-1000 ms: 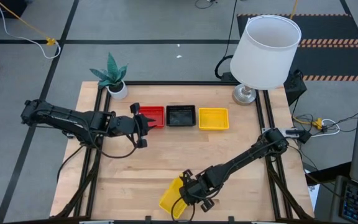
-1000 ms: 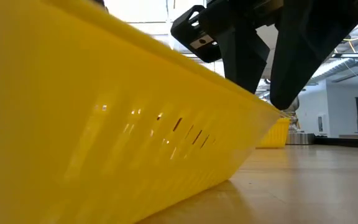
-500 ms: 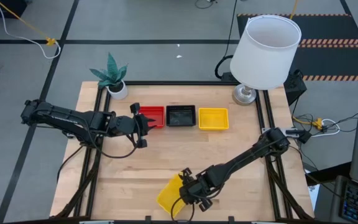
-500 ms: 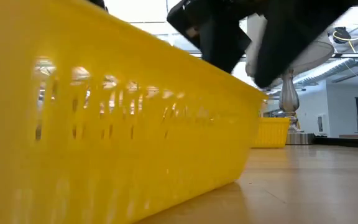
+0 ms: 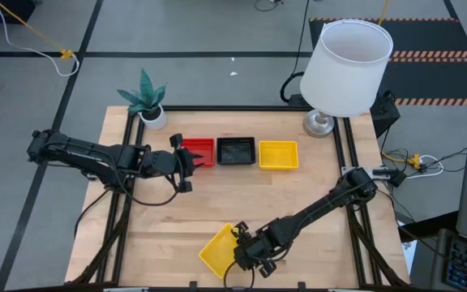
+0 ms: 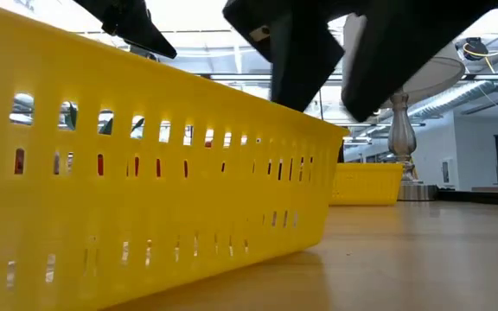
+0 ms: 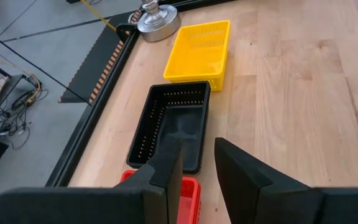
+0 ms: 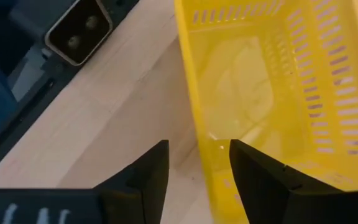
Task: Stack baskets by color
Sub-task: Stack the bottom yellow bin on top of the top yellow bin
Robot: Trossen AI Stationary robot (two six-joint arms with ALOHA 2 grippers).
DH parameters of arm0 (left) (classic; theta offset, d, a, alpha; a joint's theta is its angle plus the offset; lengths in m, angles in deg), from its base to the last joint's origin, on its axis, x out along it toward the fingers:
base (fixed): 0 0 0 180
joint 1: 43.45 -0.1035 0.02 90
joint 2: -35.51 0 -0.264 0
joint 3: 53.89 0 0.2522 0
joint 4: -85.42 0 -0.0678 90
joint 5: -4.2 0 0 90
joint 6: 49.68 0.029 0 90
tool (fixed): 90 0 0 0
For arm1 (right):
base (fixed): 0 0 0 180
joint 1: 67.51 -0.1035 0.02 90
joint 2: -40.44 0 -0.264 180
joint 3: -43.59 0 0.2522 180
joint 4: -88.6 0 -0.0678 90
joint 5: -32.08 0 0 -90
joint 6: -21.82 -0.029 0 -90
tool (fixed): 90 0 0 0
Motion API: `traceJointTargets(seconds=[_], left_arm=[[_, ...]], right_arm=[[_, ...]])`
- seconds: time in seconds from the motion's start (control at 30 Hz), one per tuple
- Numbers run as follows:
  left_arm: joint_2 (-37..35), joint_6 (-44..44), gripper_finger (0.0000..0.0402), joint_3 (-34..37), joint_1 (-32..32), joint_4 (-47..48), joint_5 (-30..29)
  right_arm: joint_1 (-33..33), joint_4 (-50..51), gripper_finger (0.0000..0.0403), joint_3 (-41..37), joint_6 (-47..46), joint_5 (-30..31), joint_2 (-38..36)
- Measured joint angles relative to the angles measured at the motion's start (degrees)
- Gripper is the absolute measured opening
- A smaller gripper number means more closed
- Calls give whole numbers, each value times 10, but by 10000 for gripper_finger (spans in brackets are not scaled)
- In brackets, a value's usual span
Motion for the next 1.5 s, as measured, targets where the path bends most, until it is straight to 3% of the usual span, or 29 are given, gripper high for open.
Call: traceJointTargets(seconds=[0.27, 0.73, 1.1, 1.5], left_arm=[[0, 0, 97, 0, 0, 0, 0], [0, -2, 97, 0, 0, 0, 0], [0, -2, 97, 0, 0, 0, 0], [0, -45, 97, 0, 0, 0, 14]], right_arm=[[8, 3, 127, 0, 14, 12, 0], [13, -22, 11, -30, 55, 13, 1], [12, 5, 6, -30, 53, 21, -28], [-13, 118, 5, -30, 6, 164, -126]])
